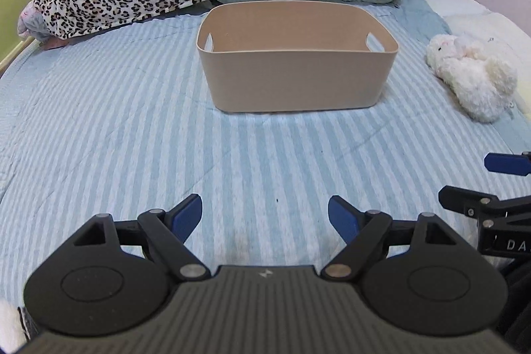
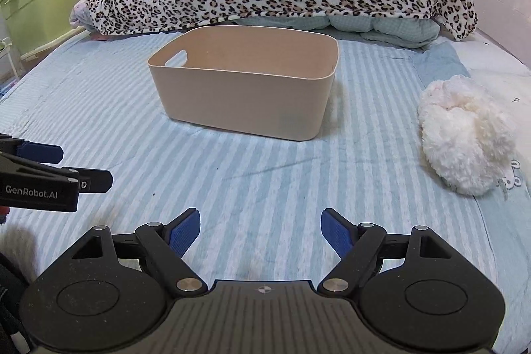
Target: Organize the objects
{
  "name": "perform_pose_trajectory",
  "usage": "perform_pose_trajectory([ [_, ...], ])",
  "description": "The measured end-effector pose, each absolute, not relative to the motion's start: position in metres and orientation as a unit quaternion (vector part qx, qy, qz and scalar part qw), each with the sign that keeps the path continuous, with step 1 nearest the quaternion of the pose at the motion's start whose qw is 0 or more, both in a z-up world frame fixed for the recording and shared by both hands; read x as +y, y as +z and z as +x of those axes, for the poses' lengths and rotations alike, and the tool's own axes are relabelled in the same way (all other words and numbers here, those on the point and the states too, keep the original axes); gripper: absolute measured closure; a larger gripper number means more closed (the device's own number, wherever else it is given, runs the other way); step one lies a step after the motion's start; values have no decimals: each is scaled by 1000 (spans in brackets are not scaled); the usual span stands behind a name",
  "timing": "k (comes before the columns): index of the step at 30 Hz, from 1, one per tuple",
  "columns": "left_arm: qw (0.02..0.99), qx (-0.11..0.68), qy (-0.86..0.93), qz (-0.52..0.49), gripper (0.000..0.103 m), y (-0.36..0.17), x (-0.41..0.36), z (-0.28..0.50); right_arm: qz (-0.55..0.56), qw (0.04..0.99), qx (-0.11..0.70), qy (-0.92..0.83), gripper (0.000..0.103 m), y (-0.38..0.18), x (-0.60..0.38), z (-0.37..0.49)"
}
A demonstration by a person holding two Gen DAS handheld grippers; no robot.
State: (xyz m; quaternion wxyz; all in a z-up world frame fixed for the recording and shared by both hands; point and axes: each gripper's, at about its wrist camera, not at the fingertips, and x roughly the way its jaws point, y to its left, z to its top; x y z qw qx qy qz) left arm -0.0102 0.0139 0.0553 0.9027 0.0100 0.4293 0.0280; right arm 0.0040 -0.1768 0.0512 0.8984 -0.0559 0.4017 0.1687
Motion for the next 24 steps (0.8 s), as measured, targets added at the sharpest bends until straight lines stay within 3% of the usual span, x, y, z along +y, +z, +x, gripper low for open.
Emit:
perform_pose_trajectory([
  [24,903,430,6,29,19,50,2,-39,-66,893,413,163,17,44,-177,-9],
])
